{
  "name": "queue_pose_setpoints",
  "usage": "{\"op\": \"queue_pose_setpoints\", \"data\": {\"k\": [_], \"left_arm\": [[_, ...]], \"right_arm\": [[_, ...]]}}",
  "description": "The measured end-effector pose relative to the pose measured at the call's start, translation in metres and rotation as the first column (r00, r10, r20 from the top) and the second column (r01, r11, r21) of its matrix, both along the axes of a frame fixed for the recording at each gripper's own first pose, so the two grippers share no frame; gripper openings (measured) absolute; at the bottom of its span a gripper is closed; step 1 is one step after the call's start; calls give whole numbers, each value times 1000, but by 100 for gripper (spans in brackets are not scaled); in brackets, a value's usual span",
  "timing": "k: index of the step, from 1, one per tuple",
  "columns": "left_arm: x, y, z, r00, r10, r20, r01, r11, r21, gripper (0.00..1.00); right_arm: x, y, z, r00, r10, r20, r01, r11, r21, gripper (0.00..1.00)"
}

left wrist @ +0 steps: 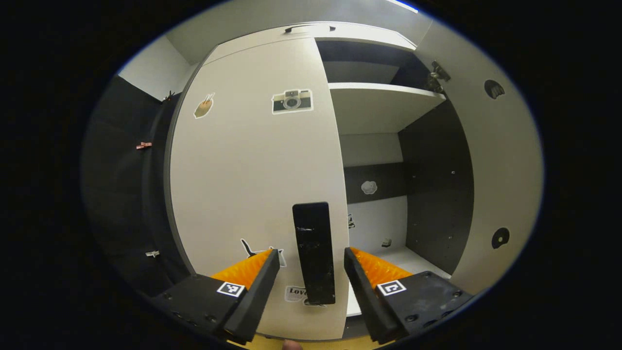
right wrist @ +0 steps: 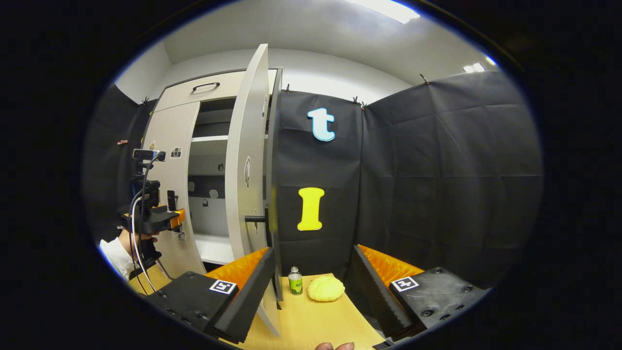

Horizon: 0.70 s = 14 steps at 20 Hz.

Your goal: Open the right door of the double-door shoe cabinet with the right hand, and open the left door with the left hand.

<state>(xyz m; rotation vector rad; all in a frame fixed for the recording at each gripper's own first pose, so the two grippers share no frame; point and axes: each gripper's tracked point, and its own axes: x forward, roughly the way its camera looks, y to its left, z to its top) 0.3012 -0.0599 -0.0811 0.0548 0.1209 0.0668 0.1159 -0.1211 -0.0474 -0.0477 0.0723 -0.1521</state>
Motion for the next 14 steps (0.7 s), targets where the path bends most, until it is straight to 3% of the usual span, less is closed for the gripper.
{"op": "queue_pose_setpoints", "data": {"k": [2,5,11,14], "left_arm": [[6,-3,-8,1000,-18,-9,17,998,-54,70],[5,-7,-4,1000,-25,14,26,994,-107,40],[4,-8,-11,999,-40,-35,38,997,-70,24],[-2,-8,-12,995,-69,-66,62,993,-103,18]], "right_arm": [[0,-2,0,1000,-2,-1,2,1000,-5,99],[0,-5,1,1000,-2,-1,2,1000,-10,99],[-2,-3,0,1000,7,-5,-7,1000,-7,99],[-4,-1,1,1000,13,-5,-13,1000,-6,99]]}}
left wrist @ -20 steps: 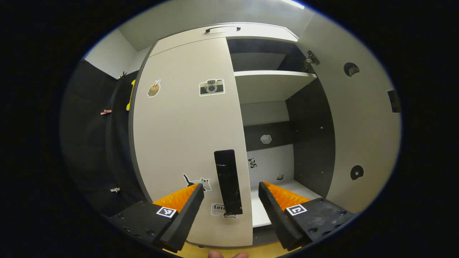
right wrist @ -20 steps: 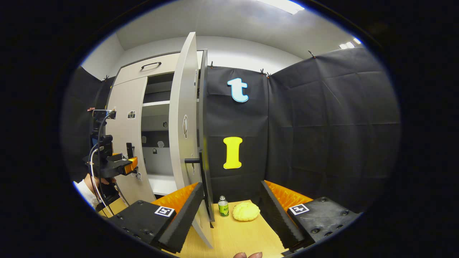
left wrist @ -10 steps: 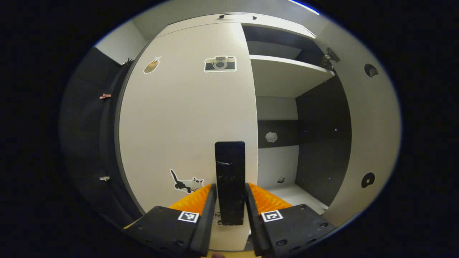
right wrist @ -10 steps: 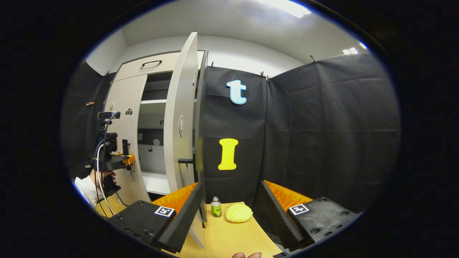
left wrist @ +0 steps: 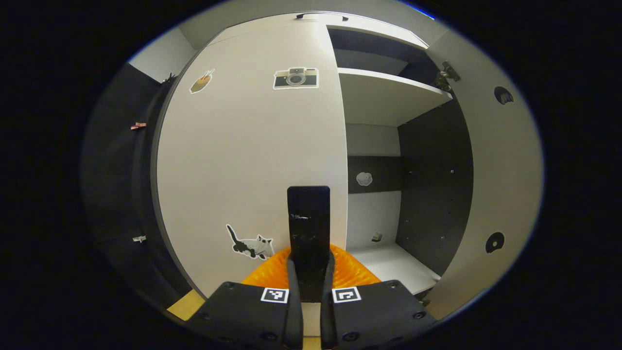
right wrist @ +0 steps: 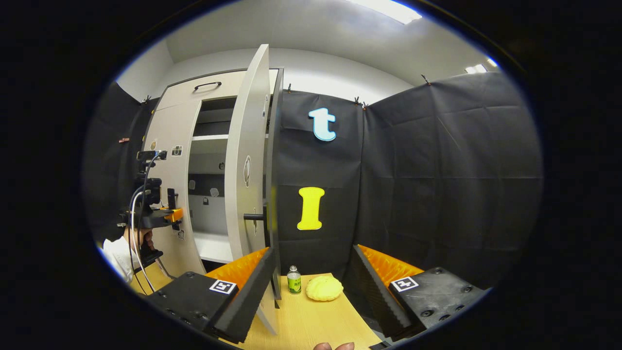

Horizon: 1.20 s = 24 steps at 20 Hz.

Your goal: Open the right door of the double-door shoe cabinet with the right hand, and open the left door with the left hand.

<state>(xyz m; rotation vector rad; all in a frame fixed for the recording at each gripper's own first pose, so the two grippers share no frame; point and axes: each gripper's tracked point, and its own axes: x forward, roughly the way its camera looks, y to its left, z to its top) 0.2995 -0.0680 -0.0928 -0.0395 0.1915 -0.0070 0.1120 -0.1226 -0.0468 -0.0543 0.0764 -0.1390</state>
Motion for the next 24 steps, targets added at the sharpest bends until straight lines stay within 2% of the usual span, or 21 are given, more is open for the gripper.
{"op": "queue_pose_setpoints", "data": {"k": [9,24], "left_arm": [[-75,23,11,997,-75,-6,75,995,-62,16],[-136,73,14,994,-112,-15,111,990,-84,15]], "right_arm": [[-13,18,5,1000,14,13,-15,999,29,99],[-18,65,7,998,55,32,-56,998,29,99]]}}
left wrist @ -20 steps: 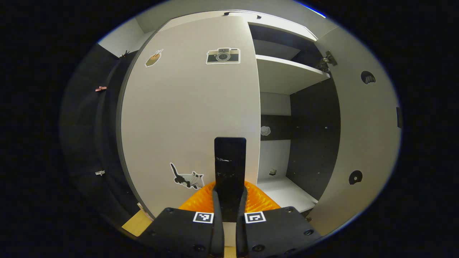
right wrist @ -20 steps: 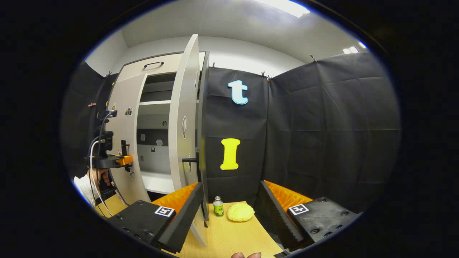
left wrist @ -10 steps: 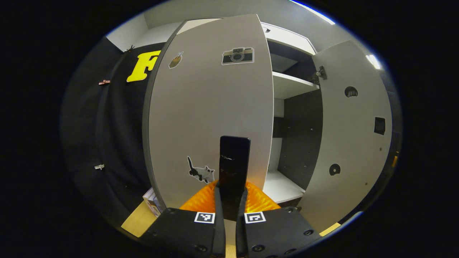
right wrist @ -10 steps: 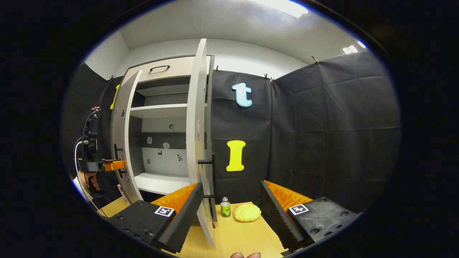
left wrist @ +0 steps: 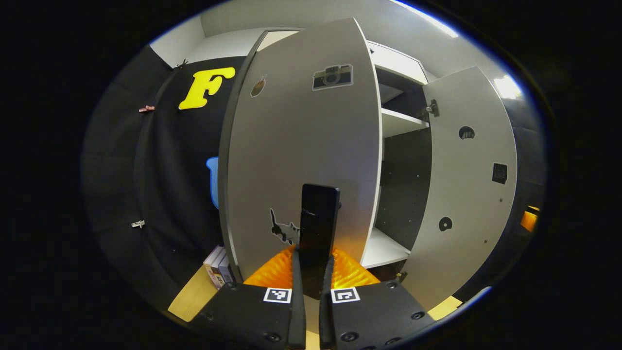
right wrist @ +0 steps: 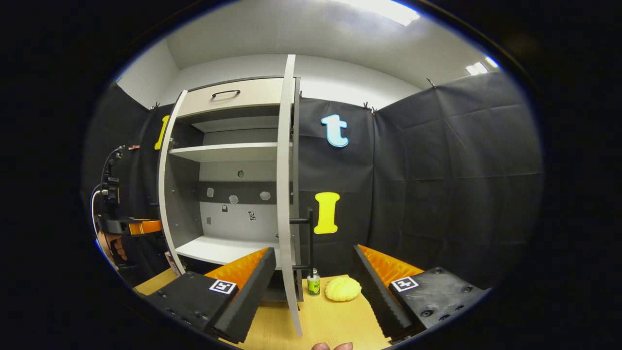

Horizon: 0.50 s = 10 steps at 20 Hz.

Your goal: Open the right door of the double-door shoe cabinet with the right hand, and open the left door with the left hand.

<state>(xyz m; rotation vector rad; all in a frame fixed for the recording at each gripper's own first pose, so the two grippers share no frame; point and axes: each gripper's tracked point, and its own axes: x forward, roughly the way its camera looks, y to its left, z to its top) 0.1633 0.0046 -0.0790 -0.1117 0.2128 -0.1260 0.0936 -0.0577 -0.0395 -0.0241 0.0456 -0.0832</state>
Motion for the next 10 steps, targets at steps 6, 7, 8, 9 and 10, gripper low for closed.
{"op": "queue_pose_setpoints", "data": {"k": [6,7,8,9,10], "left_arm": [[-17,18,0,1000,6,11,-6,1000,3,15],[-20,21,1,1000,4,12,-5,1000,5,15],[-23,25,1,1000,5,12,-5,1000,7,15],[-25,29,1,1000,8,12,-8,1000,10,15],[-27,33,1,1000,12,13,-13,1000,12,15]], "right_arm": [[0,20,-3,1000,28,-5,-28,999,-15,99],[0,24,-4,999,33,-9,-33,999,-15,99],[1,27,-6,999,37,-11,-37,999,-14,99],[0,30,-6,999,42,-14,-42,999,-13,99],[0,34,-6,999,46,-13,-46,999,-12,99]]}}
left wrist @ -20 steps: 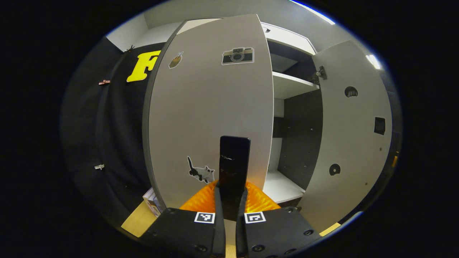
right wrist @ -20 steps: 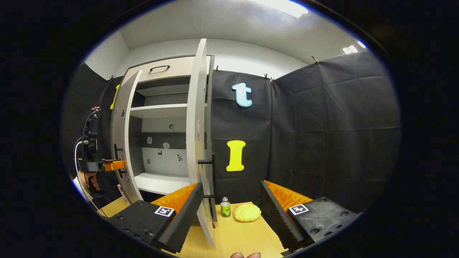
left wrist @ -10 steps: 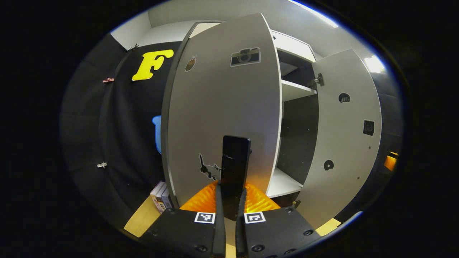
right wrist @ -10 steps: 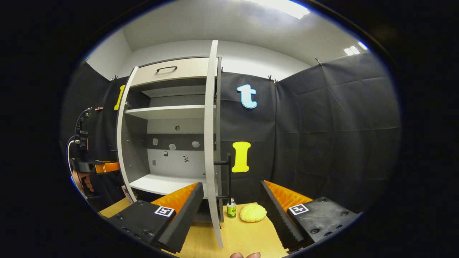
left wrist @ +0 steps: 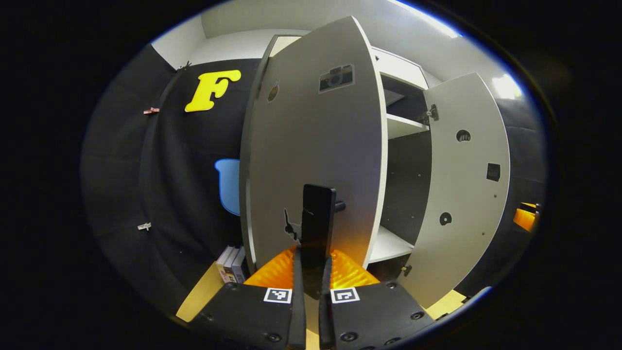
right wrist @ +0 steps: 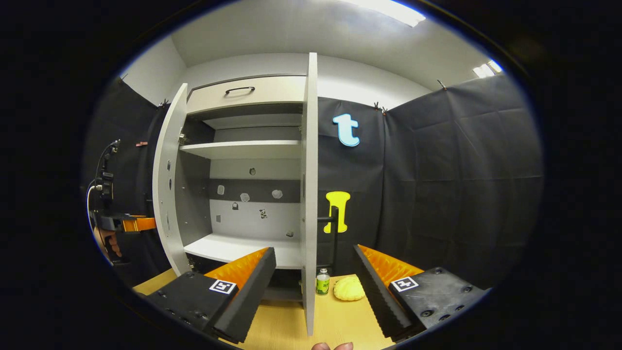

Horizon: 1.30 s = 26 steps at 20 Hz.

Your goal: Open the right door of the double-door shoe cabinet with the right hand, and open the left door with the left hand.

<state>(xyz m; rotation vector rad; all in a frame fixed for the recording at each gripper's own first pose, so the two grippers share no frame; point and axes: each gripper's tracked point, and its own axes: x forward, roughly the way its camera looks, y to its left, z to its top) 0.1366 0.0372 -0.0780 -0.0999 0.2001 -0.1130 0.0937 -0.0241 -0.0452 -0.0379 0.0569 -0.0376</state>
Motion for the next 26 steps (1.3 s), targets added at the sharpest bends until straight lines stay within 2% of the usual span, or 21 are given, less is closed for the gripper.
{"op": "queue_pose_setpoints", "data": {"k": [7,13,16,17,18,19,20,23,26], "left_arm": [[-14,31,0,1000,15,4,-15,999,30,14],[-26,83,1,998,50,26,-51,997,53,13],[-32,125,0,991,126,36,-129,986,101,12],[-35,141,-1,986,162,31,-164,981,107,9],[-39,141,0,990,141,28,-142,987,71,7],[-46,130,4,995,94,29,-95,995,12,12],[-45,129,4,994,100,31,-100,995,6,11],[-46,139,3,991,130,43,-133,988,77,11],[-51,135,4,988,146,42,-149,986,73,11]], "right_arm": [[0,21,-1,1000,20,0,-20,1000,3,99],[0,47,-2,999,48,1,-48,999,-6,99],[4,60,-5,998,62,-4,-62,998,4,100],[5,66,-5,998,69,-5,-69,998,10,99],[6,72,-5,997,79,-5,-79,997,15,99],[5,77,-5,996,88,-6,-88,996,16,99],[2,85,-6,995,98,-7,-98,995,13,99],[-1,97,-6,993,118,-8,-118,993,4,99],[-5,100,-7,993,120,-8,-120,993,0,98]]}}
